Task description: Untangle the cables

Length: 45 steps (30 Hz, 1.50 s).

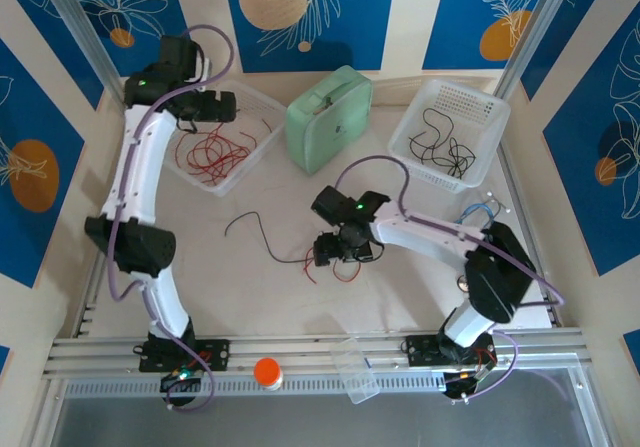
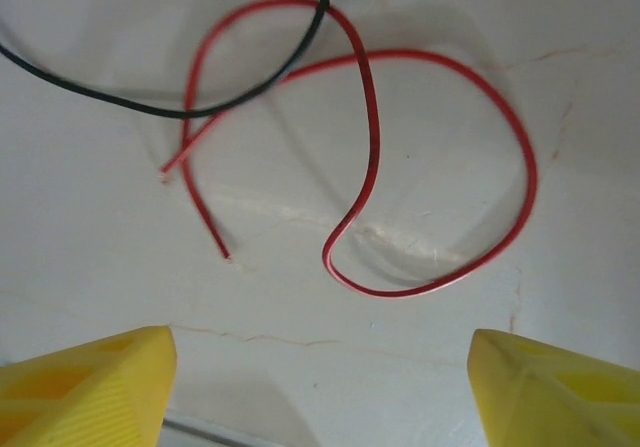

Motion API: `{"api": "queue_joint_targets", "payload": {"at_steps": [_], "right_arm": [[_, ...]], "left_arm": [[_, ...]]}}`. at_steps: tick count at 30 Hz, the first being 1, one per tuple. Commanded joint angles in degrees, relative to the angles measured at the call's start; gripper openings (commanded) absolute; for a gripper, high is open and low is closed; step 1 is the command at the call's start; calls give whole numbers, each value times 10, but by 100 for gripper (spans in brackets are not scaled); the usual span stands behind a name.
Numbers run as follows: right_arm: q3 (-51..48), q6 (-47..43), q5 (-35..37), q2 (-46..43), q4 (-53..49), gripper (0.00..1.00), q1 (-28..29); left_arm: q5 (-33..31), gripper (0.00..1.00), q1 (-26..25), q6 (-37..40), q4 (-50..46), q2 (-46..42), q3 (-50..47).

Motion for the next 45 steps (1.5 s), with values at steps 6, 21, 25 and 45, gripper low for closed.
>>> {"api": "queue_joint_targets", "payload": {"at_steps": [6, 21, 25, 45], "right_arm": [[-2, 41, 21, 67, 30, 65, 12], [253, -100, 59, 224, 3, 71, 91], [310, -145, 9, 290, 52, 72, 85], [489, -170, 36, 367, 14, 0, 54]], "left_arm": [[-30, 100, -57, -16, -34, -160, -134], [-65, 100, -87, -103, 22, -426, -470], [-70, 100, -88, -123, 23, -450, -488], [5, 90, -89, -155, 51, -504, -541]]}}
